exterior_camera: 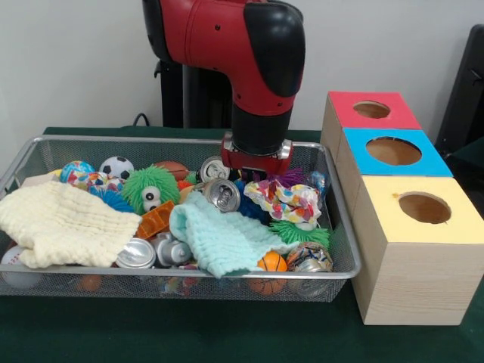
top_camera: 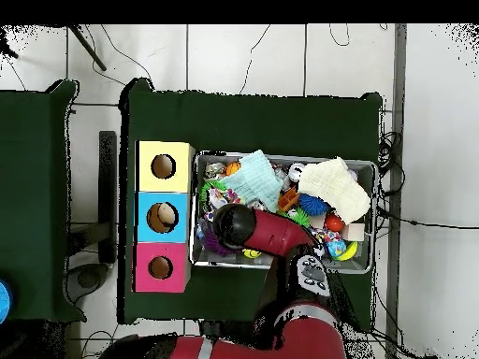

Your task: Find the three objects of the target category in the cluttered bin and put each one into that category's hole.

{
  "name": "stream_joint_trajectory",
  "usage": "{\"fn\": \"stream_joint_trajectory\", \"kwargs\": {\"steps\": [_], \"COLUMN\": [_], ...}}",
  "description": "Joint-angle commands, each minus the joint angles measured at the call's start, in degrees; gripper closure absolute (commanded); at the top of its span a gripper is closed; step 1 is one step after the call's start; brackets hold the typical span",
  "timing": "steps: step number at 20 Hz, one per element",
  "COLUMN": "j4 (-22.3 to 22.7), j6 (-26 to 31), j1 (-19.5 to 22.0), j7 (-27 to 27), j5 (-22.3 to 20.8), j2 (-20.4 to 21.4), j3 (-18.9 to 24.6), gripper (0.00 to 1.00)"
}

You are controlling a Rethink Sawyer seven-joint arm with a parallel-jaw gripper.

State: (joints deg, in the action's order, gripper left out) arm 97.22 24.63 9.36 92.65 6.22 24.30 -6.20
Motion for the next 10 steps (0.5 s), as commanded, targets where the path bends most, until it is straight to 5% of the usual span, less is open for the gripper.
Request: {"fn": "stream_joint_trajectory", "kwargs": {"steps": [1, 10], "j4": [2.4, -3.9], "j6": [-5.4, -5.5], "j1": [2.1, 7.8], "j7": [0.3, -0.4], "j5": [-8.0, -11.5], "j2": [1.1, -4.3], "j3": [3.0, 6.2], "gripper": [1.0, 1.0]}}
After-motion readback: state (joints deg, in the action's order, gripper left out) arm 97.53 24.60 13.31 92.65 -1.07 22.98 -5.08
